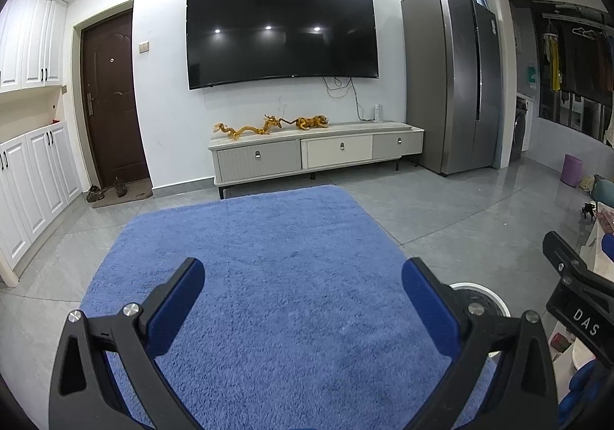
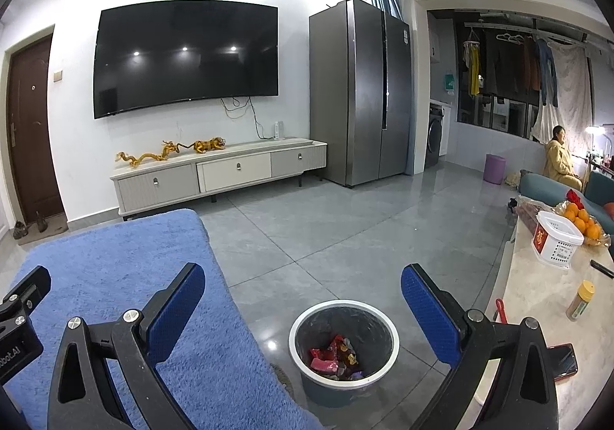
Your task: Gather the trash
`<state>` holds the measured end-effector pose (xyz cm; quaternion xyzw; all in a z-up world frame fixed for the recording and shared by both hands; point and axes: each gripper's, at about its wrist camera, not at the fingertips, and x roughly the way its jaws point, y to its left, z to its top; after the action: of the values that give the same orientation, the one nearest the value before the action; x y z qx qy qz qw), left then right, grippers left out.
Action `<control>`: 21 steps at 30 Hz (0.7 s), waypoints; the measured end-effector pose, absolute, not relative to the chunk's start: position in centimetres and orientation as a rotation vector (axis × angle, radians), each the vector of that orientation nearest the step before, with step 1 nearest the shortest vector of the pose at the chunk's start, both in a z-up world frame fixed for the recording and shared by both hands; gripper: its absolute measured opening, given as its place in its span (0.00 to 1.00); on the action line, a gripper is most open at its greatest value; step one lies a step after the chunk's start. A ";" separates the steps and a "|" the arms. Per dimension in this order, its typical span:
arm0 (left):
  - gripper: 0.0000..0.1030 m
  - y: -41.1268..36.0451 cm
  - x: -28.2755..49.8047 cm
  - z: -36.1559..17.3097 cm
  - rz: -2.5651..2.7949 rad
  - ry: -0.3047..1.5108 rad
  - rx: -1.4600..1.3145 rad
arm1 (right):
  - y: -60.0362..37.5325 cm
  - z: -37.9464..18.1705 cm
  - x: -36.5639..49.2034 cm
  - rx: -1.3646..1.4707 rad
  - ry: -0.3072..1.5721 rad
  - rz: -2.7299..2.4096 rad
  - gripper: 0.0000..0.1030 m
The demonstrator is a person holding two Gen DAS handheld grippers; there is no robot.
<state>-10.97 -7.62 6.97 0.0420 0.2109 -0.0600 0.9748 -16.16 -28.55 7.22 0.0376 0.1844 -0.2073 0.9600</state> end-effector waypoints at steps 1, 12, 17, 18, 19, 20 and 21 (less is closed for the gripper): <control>1.00 -7.6 -10.8 6.9 -0.120 0.425 0.084 | -28.6 7.2 -16.0 0.076 0.374 -0.419 1.00; 1.00 -7.2 -10.1 6.8 -0.121 0.424 0.079 | -28.6 6.4 -15.3 0.063 0.385 -0.425 1.00; 1.00 -7.2 -9.8 6.4 -0.129 0.430 0.075 | -28.8 6.0 -14.8 0.060 0.395 -0.429 1.00; 1.00 -7.2 -9.8 6.3 -0.129 0.430 0.075 | -28.8 6.0 -14.8 0.060 0.396 -0.430 1.00; 1.00 -7.2 -9.7 6.3 -0.130 0.430 0.075 | -28.8 5.9 -14.7 0.059 0.397 -0.433 1.00; 1.00 -7.2 -9.7 6.3 -0.132 0.430 0.074 | -28.8 5.9 -14.6 0.059 0.398 -0.435 1.00; 1.00 -7.2 -9.5 6.3 -0.134 0.429 0.073 | -28.9 5.8 -14.5 0.060 0.398 -0.438 1.00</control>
<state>-9.47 -7.18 6.31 0.0362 0.2128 -0.0664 0.9742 -14.50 -28.94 5.83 0.0295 0.1962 -0.2158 0.9561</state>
